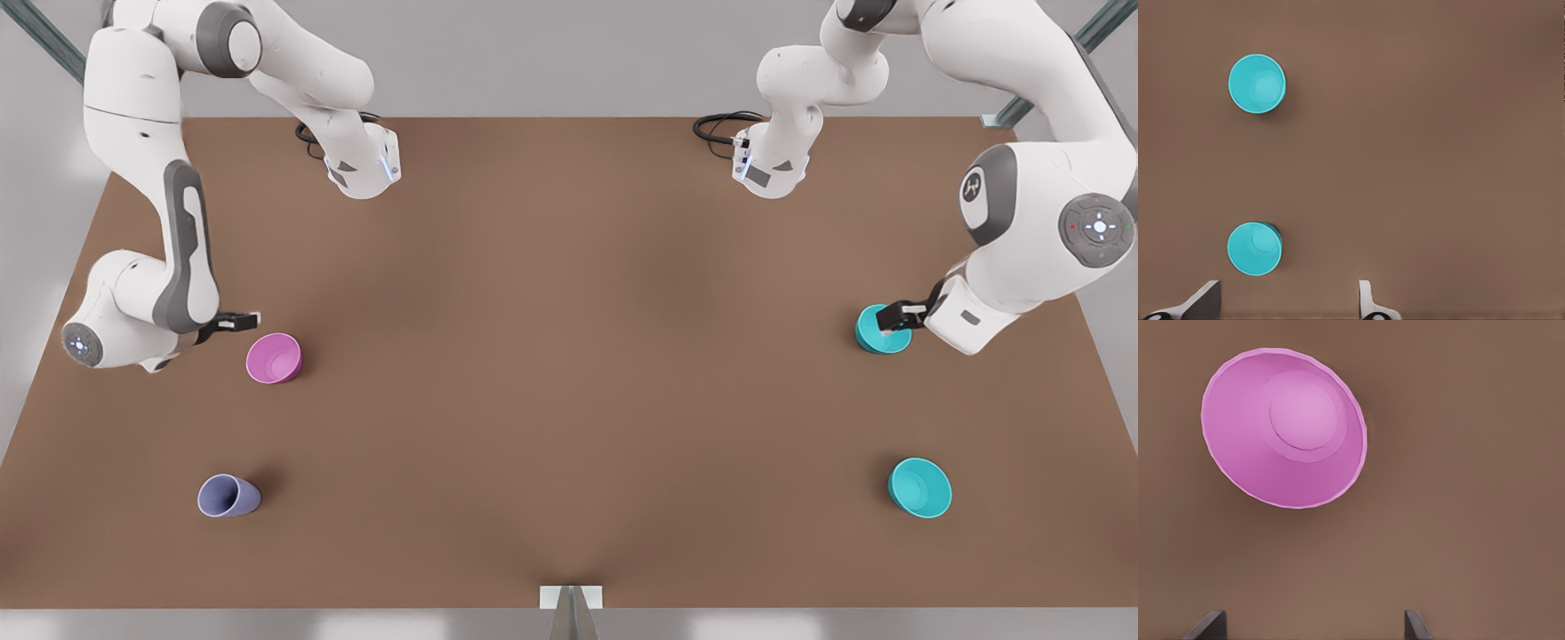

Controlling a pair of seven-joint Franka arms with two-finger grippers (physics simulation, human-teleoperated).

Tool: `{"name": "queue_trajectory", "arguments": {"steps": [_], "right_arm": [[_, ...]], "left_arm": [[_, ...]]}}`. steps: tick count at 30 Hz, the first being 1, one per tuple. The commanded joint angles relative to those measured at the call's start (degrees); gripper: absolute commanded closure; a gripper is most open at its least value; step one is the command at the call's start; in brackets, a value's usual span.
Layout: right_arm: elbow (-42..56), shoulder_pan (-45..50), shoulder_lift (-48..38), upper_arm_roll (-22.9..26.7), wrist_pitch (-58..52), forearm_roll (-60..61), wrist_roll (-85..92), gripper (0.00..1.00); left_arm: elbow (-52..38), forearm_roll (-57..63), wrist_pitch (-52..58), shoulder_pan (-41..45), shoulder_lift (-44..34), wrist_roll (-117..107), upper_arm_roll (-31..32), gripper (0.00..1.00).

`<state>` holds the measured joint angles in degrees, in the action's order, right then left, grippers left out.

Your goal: Stack the blue bowl on the pink bowl

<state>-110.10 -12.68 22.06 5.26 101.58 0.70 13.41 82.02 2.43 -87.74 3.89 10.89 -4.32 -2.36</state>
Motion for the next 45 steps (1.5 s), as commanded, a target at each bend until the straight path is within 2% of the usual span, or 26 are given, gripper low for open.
{"name": "queue_trajectory", "arguments": {"steps": [1, 5, 18, 19, 20, 22, 25, 27, 31, 35, 37, 40, 43, 44, 45], "right_arm": [[-1.0, -0.9, 2.4, 0.0, 17.4, 1.9, 0.6, 0.0], [0.1, -0.2, 6.5, 0.0, 17.9, 7.5, 0.6, 0.0], [0.1, -0.1, 9.3, 1.3, 17.1, 8.0, 1.0, 0.0], [0.1, -0.1, 9.5, 1.3, 17.6, 7.7, 1.5, 0.22], [0.1, -0.1, 9.8, 1.3, 17.8, 7.5, 1.5, 0.4], [0.2, -0.1, 9.8, 1.3, 17.4, 7.4, 1.6, 0.57], [0.5, 0.0, 10.2, 1.3, 17.1, 7.4, 1.6, 0.63], [1.0, 0.3, 10.2, 1.2, 17.0, 7.3, 1.6, 0.77], [5.0, 1.0, 10.1, 0.8, 10.6, 7.6, 1.5, 0.79], [7.8, 4.6, 4.8, -1.0, 3.6, 10.3, 2.3, 0.79], [7.8, 8.5, 2.5, -1.4, 2.7, 15.4, 1.8, 0.79], [9.7, 19.9, -1.2, -1.1, 1.5, 21.9, -5.5, 0.79], [24.9, 31.0, 8.5, -2.4, 4.6, 32.5, -23.2, 0.79], [27.0, 34.1, 11.5, -2.6, 9.5, 35.9, -27.6, 0.79], [27.7, 35.0, 15.2, -6.1, 18.9, 37.9, -31.5, 0.79]], "left_arm": [[0.0, -0.1, 1.5, 0.1, -0.2, -0.8, 0.2, 0.0], [-0.1, 0.0, 1.7, 0.1, -0.2, -0.8, 0.2, 0.0], [-0.1, 0.0, 1.8, 0.0, 0.1, -0.9, 0.0, 0.0], [-0.1, 0.0, 1.8, 0.0, 0.0, -0.9, 0.1, 0.0], [-0.1, 0.0, 1.8, 0.1, 0.0, -1.0, 0.1, 0.0], [-0.1, 0.0, 1.8, 0.1, 0.0, -0.9, 0.1, 0.0], [-0.1, 0.0, 1.8, 0.1, -0.1, -0.9, 0.1, 0.0], [-0.1, 0.0, 1.8, 0.1, -0.1, -0.9, 0.1, 0.0], [-0.1, 0.0, 1.8, 0.1, -0.1, -1.0, 0.1, 0.0], [-0.1, 0.0, 1.9, 0.1, -0.4, -1.1, 0.1, 0.0], [-0.2, 0.0, 3.5, 0.1, -0.3, -0.9, 0.1, 0.0], [-0.2, 0.0, 3.6, 0.1, -0.3, -0.9, 0.1, 0.0], [-0.2, 0.0, 4.7, 0.2, -0.3, -1.0, 0.2, 0.0], [-0.2, 0.0, 4.7, 0.2, -0.3, -1.1, 0.3, 0.0], [-0.2, 0.0, 4.7, 0.2, -0.4, -1.2, 0.3, 0.0]]}}
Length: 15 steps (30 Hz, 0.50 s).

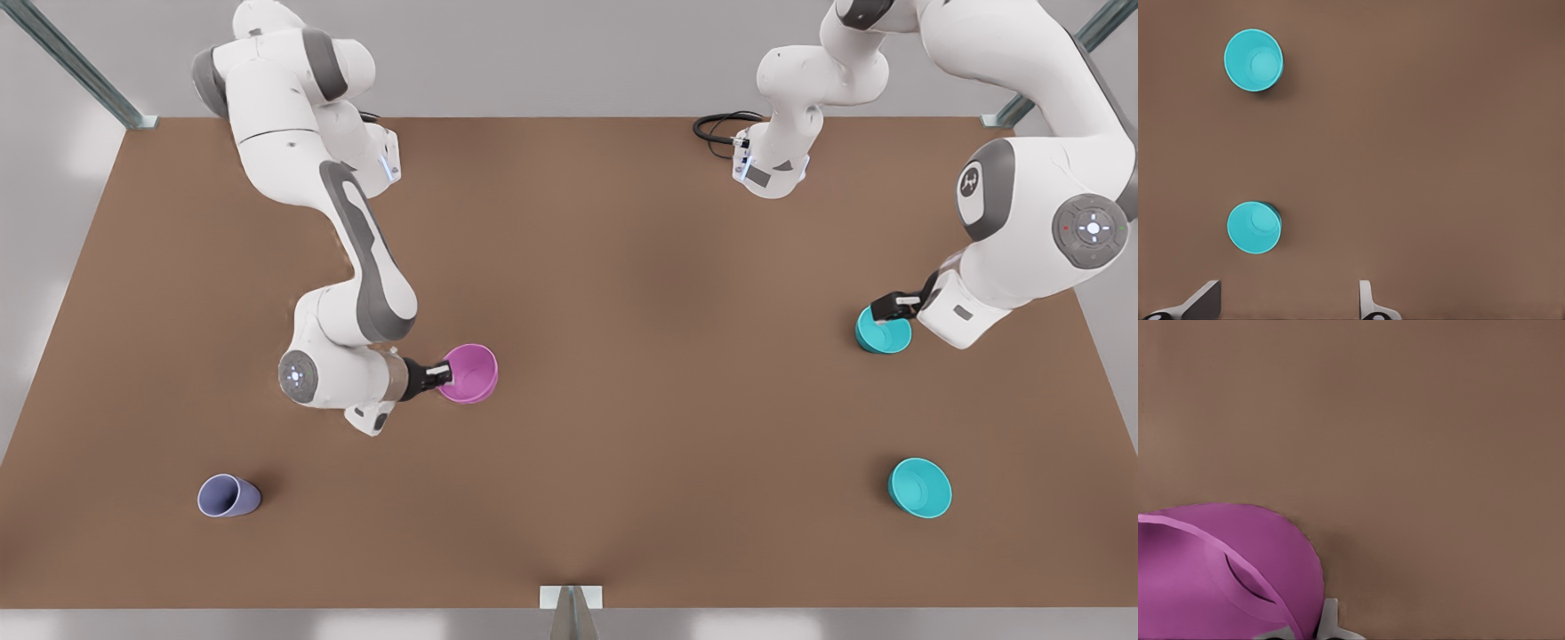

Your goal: Stack the blue bowl on the pink bowl

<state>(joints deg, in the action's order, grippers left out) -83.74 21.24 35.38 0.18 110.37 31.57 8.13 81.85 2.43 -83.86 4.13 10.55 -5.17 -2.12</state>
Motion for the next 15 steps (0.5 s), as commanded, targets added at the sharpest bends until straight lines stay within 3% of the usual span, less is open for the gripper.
{"name": "queue_trajectory", "arguments": {"steps": [1, 6, 15], "right_arm": [[2.6, 3.5, 4.7, -2.6, 16.2, 7.0, -30.1, 0.79], [11.2, 8.7, 13.1, -2.8, 23.6, 6.9, -40.1, 0.79], [12.1, 10.6, 18.9, -2.8, 27.8, 6.8, -39.2, 0.79]], "left_arm": [[0.0, 0.0, 0.8, 0.0, -0.1, -0.4, 0.0, 0.0], [0.0, 0.0, 0.8, -0.1, 0.0, -0.1, 0.0, 0.0], [0.0, 0.0, 0.8, -0.1, 0.1, 0.0, -0.2, 0.0]]}}
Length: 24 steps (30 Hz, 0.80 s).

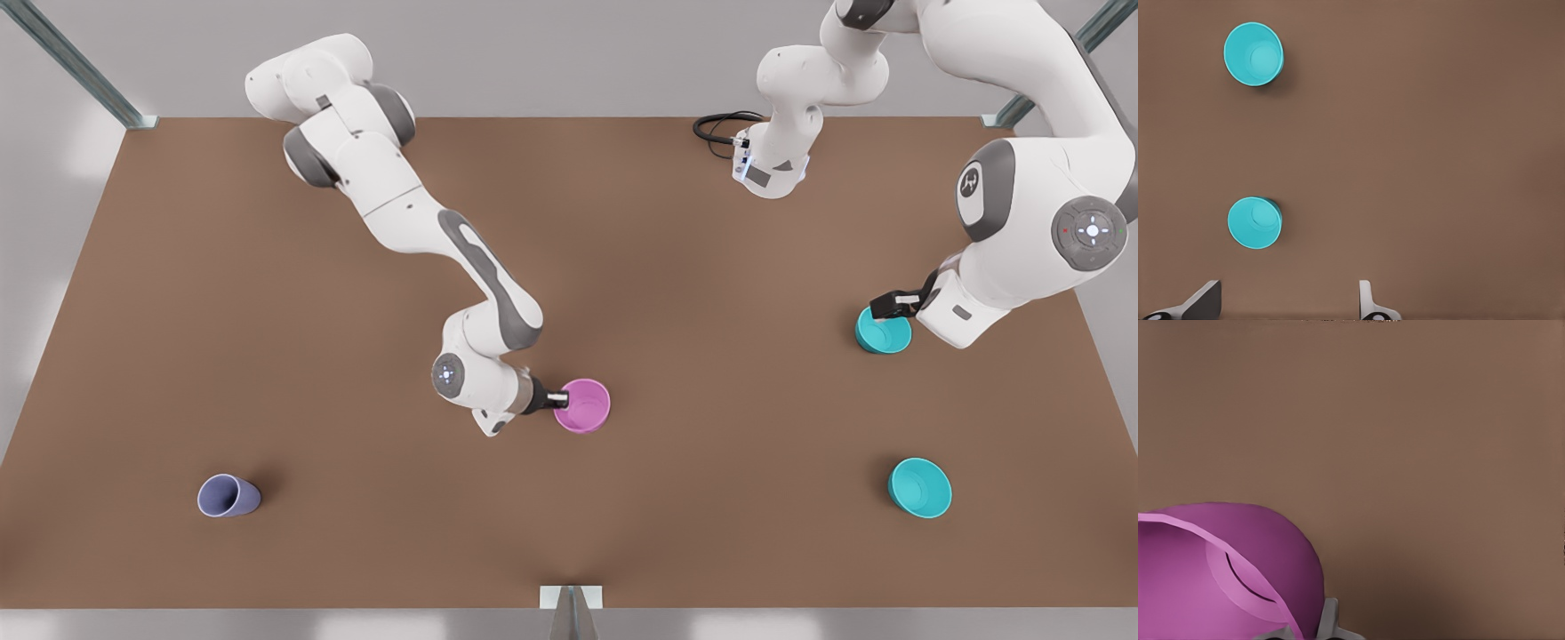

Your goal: Stack the blue bowl on the pink bowl

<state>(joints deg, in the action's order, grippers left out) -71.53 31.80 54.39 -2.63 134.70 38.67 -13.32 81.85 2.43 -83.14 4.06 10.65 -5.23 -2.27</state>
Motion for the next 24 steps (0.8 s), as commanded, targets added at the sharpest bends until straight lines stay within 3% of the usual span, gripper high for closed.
{"name": "queue_trajectory", "arguments": {"steps": [1, 7, 8, 10, 11, 17, 18, 19, 20, 22, 24], "right_arm": [[0.6, 0.0, 0.9, 0.0, 3.5, -0.2, -17.6, 0.79], [1.3, 0.1, 2.4, 0.0, 3.7, -0.2, -17.4, 0.79], [1.6, 0.1, 2.5, -0.1, 3.7, -0.2, -17.2, 0.61], [1.6, 0.4, 2.5, -0.1, 3.8, -0.2, -17.1, 0.13], [1.6, 0.4, 2.5, 0.0, 3.9, -0.2, -16.9, 0.0], [1.6, 0.4, 1.1, 0.0, 4.3, -0.3, -16.9, 0.0], [0.6, -0.1, -1.6, 0.0, 3.7, -0.6, -16.8, 0.0], [-6.7, -2.2, -8.2, 0.1, 2.2, -0.8, -17.1, 0.0], [-13.1, -8.8, -15.8, 0.3, -11.0, -1.5, -16.6, 0.0], [-11.1, -18.9, -18.0, 6.4, -46.4, -7.8, -7.8, 0.0], [-11.5, -27.8, -22.4, 6.7, -56.0, -20.2, 5.1, 0.0]], "left_arm": [[0.0, 0.0, 0.1, 0.0, -0.2, 0.1, -0.1, 0.0], [-0.4, 0.0, 0.1, -0.1, 0.2, 0.1, -0.5, 0.0], [-0.4, 0.0, 0.1, -0.1, 0.3, 0.1, -0.5, 0.0], [-0.4, 0.0, 0.1, -0.1, 0.3, 0.1, -0.5, 0.0], [-0.5, 0.0, 0.1, -0.1, 0.3, 0.1, -0.5, 0.0], [-2.5, -0.1, 1.9, -0.2, 0.2, 0.1, -0.5, 0.0], [-3.5, -0.6, 2.1, -0.2, 0.7, 1.5, -0.5, 0.0], [-3.5, -0.8, 2.2, -0.7, 0.6, 1.3, -0.6, 0.0], [-3.5, -0.1, 2.3, -0.6, 1.0, 0.7, -0.7, 0.0], [-3.5, -0.1, 7.0, -0.8, 1.0, 0.1, -1.4, 0.0], [-0.2, -1.2, 3.7, -2.1, 1.6, 1.5, -7.5, 0.0]]}}
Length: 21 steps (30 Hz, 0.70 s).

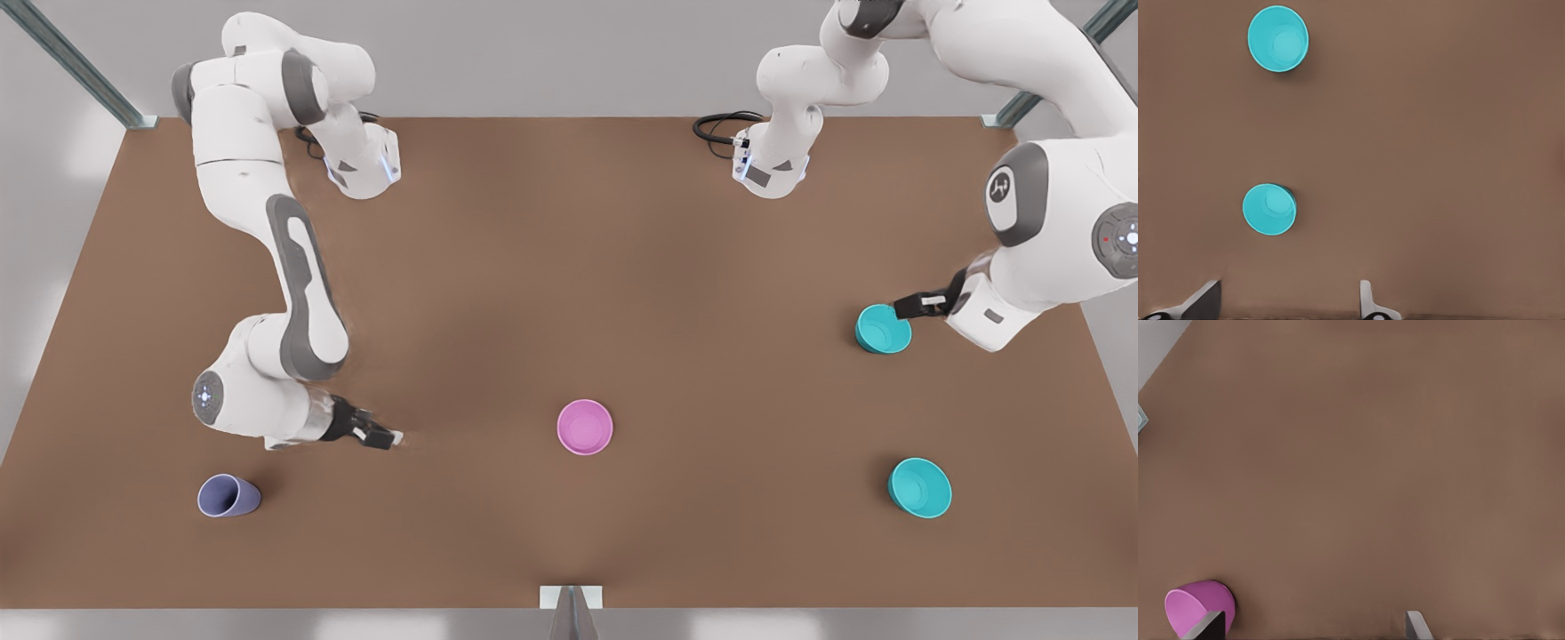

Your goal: Stack the blue bowl on the pink bowl

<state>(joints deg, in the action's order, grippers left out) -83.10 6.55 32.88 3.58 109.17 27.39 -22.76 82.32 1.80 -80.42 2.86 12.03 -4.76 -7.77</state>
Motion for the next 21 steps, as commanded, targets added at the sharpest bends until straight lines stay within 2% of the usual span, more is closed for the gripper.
{"name": "queue_trajectory", "arguments": {"steps": [1, 2, 3, 5, 8, 11, 13, 16, 21], "right_arm": [[-1.1, -5.2, -5.7, 0.5, -33.9, -12.0, 16.1, 0.0], [-1.3, -8.5, -9.0, 0.7, -34.6, -12.4, 22.0, 0.0], [-1.1, -8.6, -12.6, 3.6, -35.8, -13.7, 25.4, 0.0], [-0.9, -7.9, -20.0, 4.0, -36.3, -18.7, 26.9, 0.0], [-0.4, -7.0, -21.5, 3.6, -35.7, -23.7, 27.0, 0.0], [-0.2, -6.8, -21.1, 3.5, -35.8, -24.6, 26.9, 0.0], [0.6, -6.8, -20.8, 3.5, -35.7, -25.7, 26.9, 0.0], [0.7, -6.8, -20.7, 3.3, -35.7, -26.1, 26.9, 0.0], [0.7, -7.9, -20.3, 2.1, -35.7, -26.1, 26.9, 0.0]], "left_arm": [[6.3, -0.7, -9.4, -4.8, -0.3, 7.2, -2.1, 0.0], [11.1, -0.8, -17.6, -7.3, 0.4, 13.4, -3.0, 0.0], [18.9, -3.2, -27.1, -8.0, 0.0, 19.3, -5.5, 0.0], [25.8, -11.5, -34.1, -8.0, 0.4, 30.9, -12.4, 0.0], [34.2, -15.1, -46.7, -8.1, 2.1, 36.9, -14.1, 0.0], [36.2, -23.2, -50.9, -9.6, 5.8, 50.3, -15.3, 0.0], [40.1, -24.7, -53.5, -9.8, 6.3, 51.4, -15.6, 0.0], [44.5, -24.7, -53.4, -9.7, 6.6, 54.2, -15.7, 0.0], [44.6, -24.6, -53.0, -9.8, 10.0, 55.5, -15.7, 0.0]]}}
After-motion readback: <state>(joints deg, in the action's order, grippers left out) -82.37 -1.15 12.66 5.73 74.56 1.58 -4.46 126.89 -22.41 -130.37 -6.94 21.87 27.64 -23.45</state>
